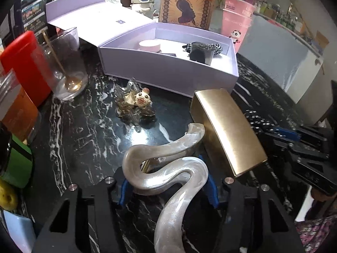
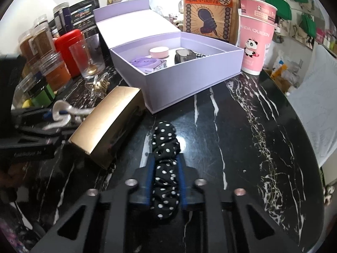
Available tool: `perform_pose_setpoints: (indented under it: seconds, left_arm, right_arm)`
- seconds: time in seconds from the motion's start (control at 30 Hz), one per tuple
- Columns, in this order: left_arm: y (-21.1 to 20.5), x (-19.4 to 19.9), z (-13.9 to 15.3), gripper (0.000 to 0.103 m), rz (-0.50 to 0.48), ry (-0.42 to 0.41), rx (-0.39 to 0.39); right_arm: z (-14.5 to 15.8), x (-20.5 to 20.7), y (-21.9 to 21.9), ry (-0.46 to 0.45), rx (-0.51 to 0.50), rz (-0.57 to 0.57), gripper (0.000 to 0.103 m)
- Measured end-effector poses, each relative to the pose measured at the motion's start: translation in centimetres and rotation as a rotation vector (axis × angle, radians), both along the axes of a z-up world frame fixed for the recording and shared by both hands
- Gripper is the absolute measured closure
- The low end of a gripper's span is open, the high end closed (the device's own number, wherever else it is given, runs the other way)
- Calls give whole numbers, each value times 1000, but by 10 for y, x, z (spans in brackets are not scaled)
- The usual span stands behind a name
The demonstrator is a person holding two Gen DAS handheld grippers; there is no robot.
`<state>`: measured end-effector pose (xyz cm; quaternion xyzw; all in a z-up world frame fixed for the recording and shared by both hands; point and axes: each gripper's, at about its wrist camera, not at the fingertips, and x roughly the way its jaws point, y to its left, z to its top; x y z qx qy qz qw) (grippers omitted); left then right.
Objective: Organize rigid objects
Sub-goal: 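Close the left tool on the wavy ornament while the right tool grasps the polka-dot scrunchie, then lift the wavy ornament and polka-dot scrunchie and carry them toward the lavender box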
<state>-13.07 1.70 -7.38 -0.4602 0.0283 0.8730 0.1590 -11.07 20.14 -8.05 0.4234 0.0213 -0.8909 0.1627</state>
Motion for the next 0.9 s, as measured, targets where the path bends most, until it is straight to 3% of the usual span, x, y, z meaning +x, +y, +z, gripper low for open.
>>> perform_pose_setpoints:
  seconds: [0.27, 0.9]
  left_arm:
    - [-4, 8, 4, 48, 32, -11, 36]
    - [2, 27, 41, 48, 32, 76, 70]
  right_arm:
    - [1, -7, 9, -105, -150, -2, 86]
    - [17, 15, 11, -60, -97, -18, 86]
